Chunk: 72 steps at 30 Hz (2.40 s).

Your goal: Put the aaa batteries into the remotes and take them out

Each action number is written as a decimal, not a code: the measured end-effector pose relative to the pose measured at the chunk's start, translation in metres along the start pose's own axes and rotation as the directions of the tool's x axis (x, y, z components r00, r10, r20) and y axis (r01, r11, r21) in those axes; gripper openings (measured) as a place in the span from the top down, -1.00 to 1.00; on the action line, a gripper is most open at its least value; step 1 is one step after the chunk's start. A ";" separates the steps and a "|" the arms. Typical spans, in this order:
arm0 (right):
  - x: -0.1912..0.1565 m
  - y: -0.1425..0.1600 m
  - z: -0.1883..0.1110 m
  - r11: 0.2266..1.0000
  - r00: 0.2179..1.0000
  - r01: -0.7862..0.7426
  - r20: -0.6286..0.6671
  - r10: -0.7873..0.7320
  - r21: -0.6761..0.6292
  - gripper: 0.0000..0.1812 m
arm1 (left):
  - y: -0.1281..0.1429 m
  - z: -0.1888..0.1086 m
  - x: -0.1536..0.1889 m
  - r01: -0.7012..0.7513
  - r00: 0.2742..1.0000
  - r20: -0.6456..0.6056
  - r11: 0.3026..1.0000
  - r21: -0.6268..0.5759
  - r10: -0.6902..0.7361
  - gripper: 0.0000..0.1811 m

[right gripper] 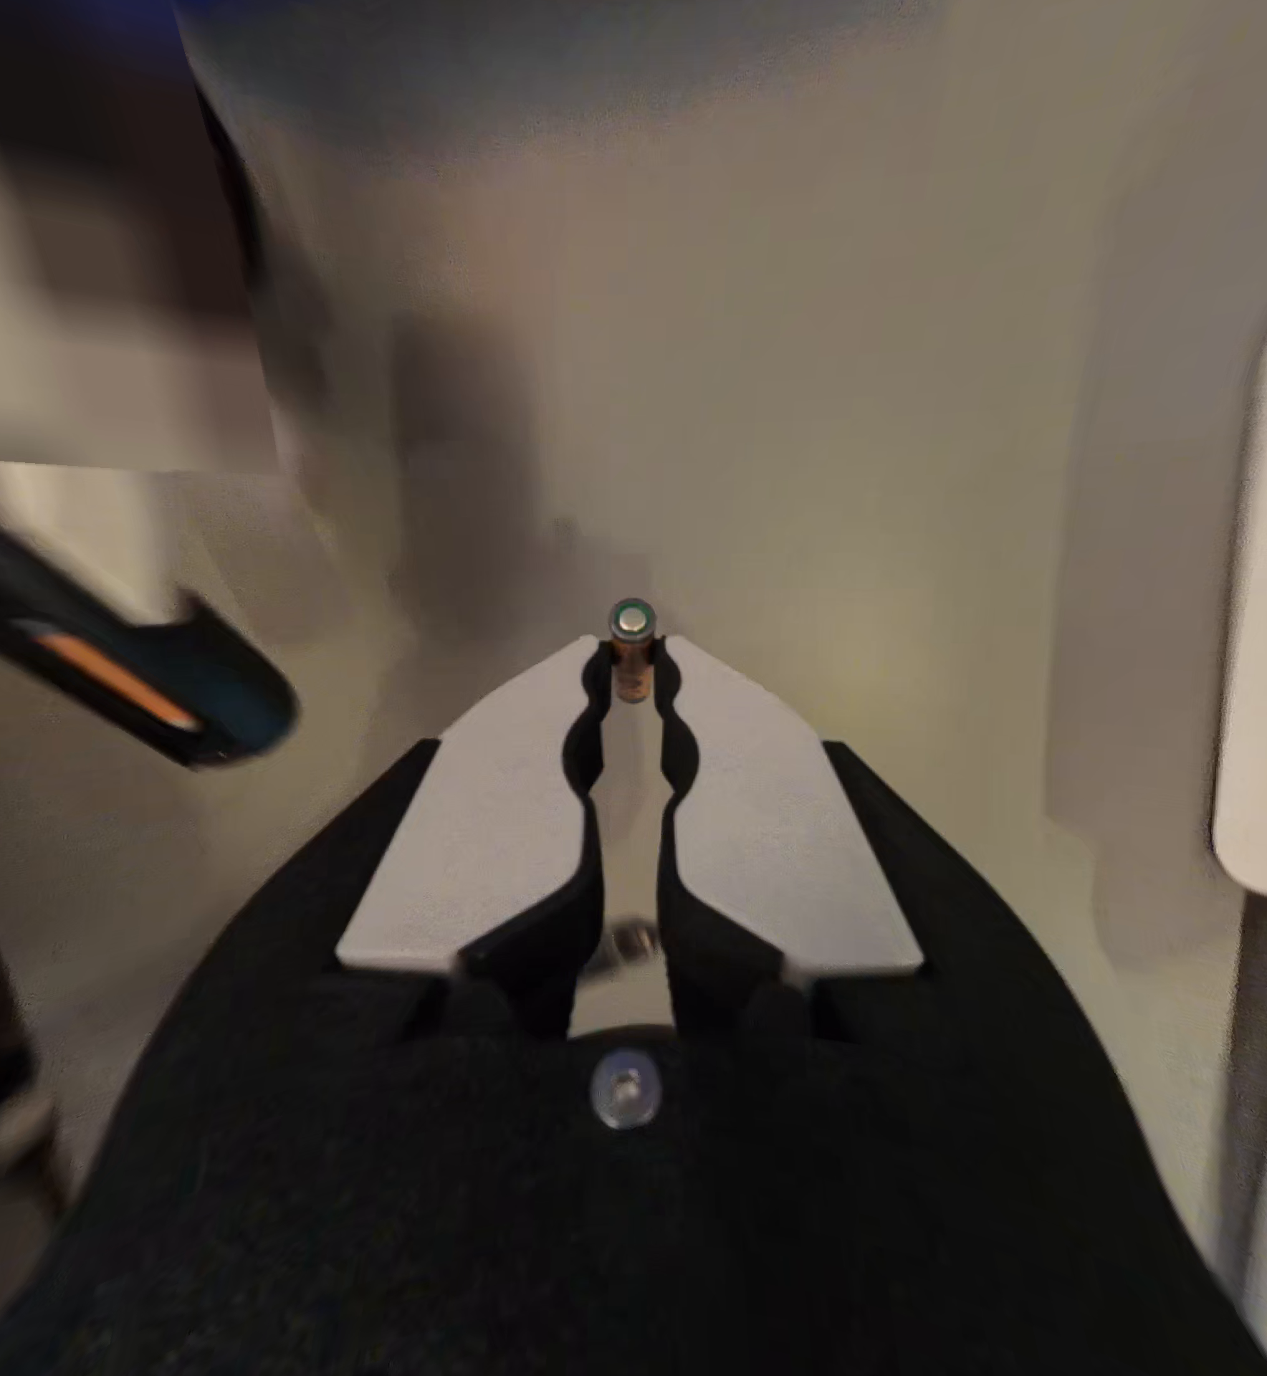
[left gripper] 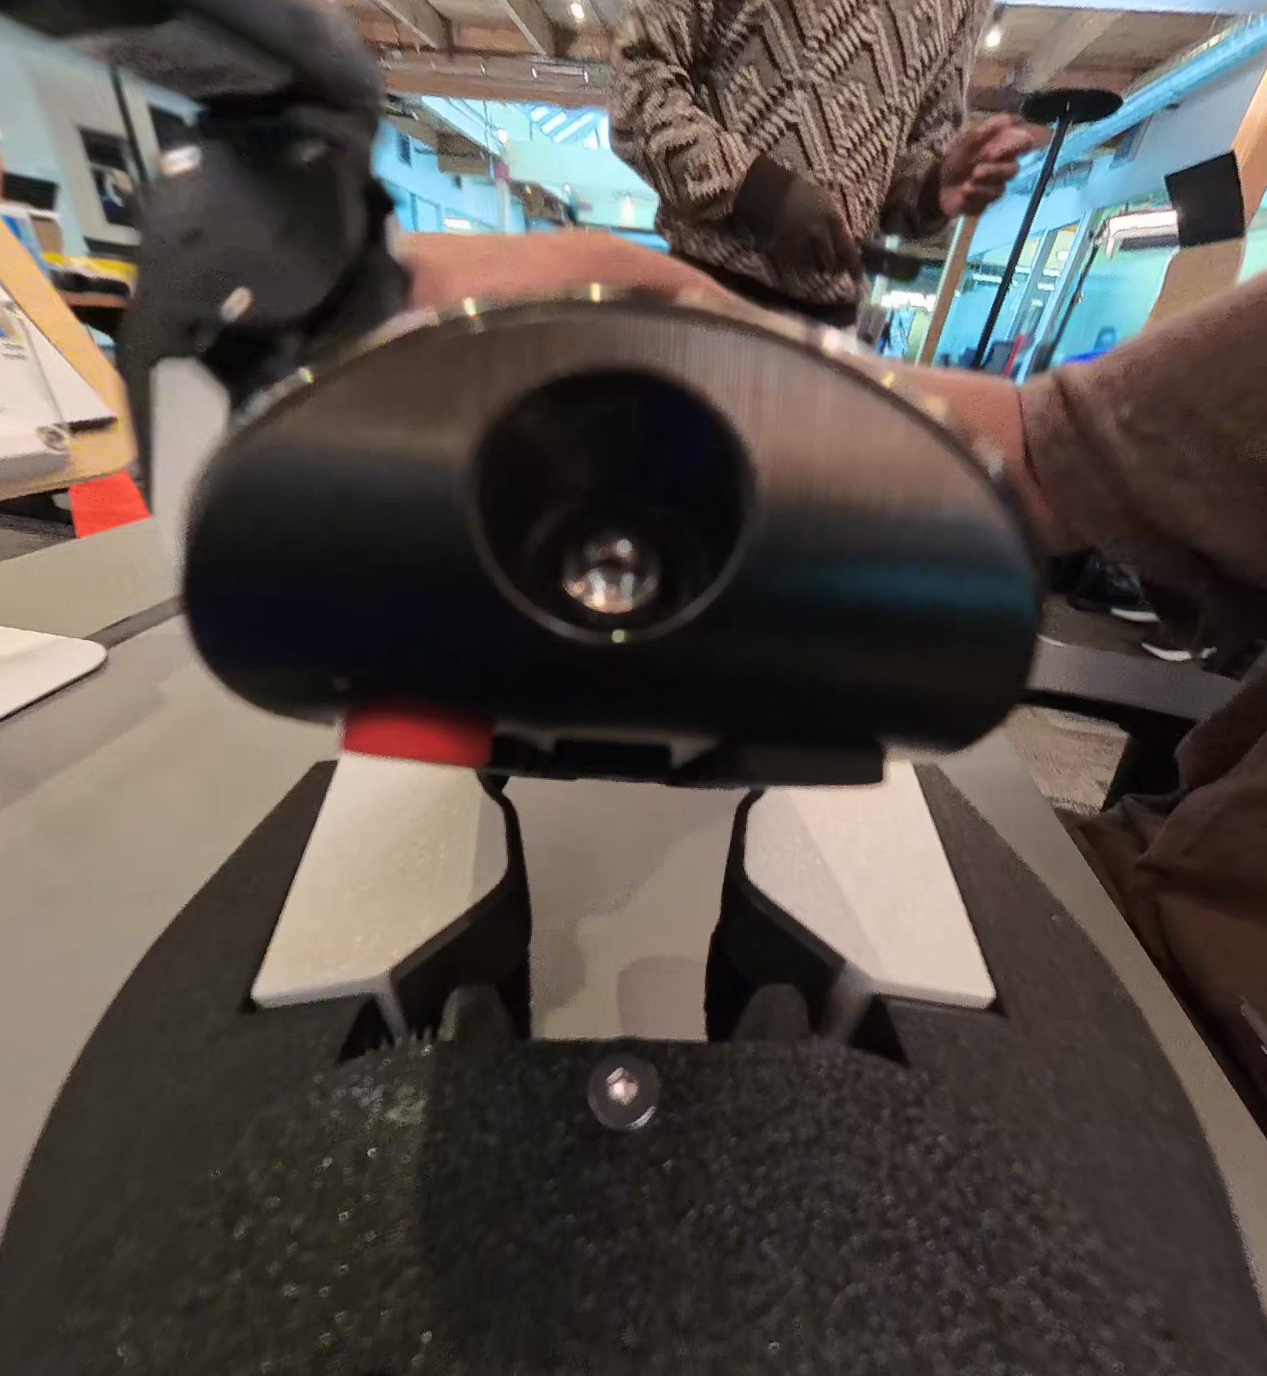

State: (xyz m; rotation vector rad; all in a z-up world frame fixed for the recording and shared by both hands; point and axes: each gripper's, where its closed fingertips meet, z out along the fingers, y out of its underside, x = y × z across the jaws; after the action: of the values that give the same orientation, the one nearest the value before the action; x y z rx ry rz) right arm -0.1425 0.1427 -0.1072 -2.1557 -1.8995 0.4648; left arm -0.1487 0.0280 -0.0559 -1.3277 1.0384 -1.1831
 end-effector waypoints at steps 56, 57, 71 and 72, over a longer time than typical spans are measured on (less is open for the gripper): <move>-0.092 0.136 0.031 0.860 0.824 -0.331 -0.324 0.464 0.390 0.61 | 0.005 0.002 0.000 -0.016 1.000 0.005 0.999 -0.033 0.016 0.33; -0.091 0.140 0.027 0.868 0.812 -0.343 -0.351 0.466 0.359 0.62 | 0.004 0.002 0.000 -0.015 1.000 0.004 0.999 -0.033 0.015 0.33; -0.070 0.147 0.045 0.885 0.883 -0.444 -0.234 0.406 -0.138 0.84 | 0.005 0.005 0.012 -0.021 0.999 -0.049 0.999 -0.042 0.019 0.33; -0.069 0.149 0.044 0.887 0.891 -0.432 -0.231 0.391 -0.166 0.89 | 0.005 0.005 0.013 -0.021 0.998 -0.052 0.999 -0.044 0.018 0.34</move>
State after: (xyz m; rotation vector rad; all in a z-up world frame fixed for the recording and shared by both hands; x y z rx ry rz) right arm -0.0303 0.0530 -0.1984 -2.6513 -1.4392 0.1147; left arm -0.1417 0.0159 -0.0598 -1.3243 1.1182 -1.1917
